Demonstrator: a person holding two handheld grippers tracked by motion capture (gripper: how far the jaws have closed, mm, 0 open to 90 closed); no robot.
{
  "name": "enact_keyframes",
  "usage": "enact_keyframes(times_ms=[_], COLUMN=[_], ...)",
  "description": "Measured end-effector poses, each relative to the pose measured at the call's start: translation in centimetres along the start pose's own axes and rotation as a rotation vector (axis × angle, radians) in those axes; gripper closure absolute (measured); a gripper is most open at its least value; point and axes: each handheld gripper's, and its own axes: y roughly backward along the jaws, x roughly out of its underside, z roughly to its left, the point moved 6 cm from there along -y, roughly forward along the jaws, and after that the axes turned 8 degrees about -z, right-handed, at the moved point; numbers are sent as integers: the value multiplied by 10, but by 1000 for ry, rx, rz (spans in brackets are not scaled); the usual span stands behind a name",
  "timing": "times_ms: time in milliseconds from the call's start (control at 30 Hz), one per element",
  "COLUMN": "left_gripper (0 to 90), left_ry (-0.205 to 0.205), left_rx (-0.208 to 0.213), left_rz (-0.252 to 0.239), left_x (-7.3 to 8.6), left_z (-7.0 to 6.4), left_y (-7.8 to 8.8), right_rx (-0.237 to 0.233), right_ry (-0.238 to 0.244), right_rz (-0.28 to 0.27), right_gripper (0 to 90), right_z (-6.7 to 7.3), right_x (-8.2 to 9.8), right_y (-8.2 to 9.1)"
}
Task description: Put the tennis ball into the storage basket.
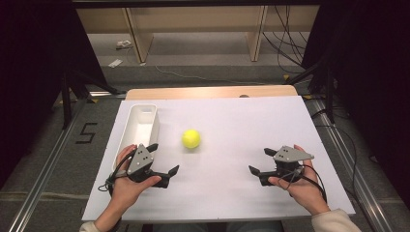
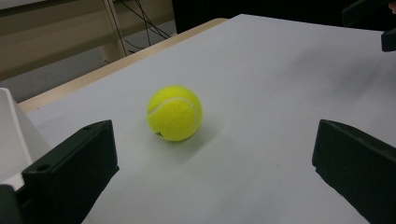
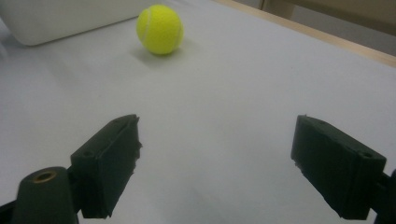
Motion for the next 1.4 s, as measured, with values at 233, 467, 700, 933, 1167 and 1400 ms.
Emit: enact_keyframes(times_ms=[233,467,700,933,1167,1400], left_gripper=[0,0,0,0,0,0], left_ry=[-4,-11,-18,-19,-24,-30], left_rx=[2,5,4,7,8,10], left_rz=[-3,-1,0,-3,-7,-5], left_x=[0,-1,0,-1,-1,-2], left_z=[-1,-2,-1,-2,-2,-3], left_y=[0,0,0,0,0,0], right_rx=[-5,-2,-15,-41,-54,-59], right_ry=[3,-13,-26,-12,-3,-12], right_rz=[-9,-28,-51,-49,-45,-50], right_gripper=[162,166,166,166,166,166], right_z=[2,2,6,15,20,23], right_x=[-2,-7,-17,-26,-31,-36], right_y=[-1,-4,-14,-35,-50,-62])
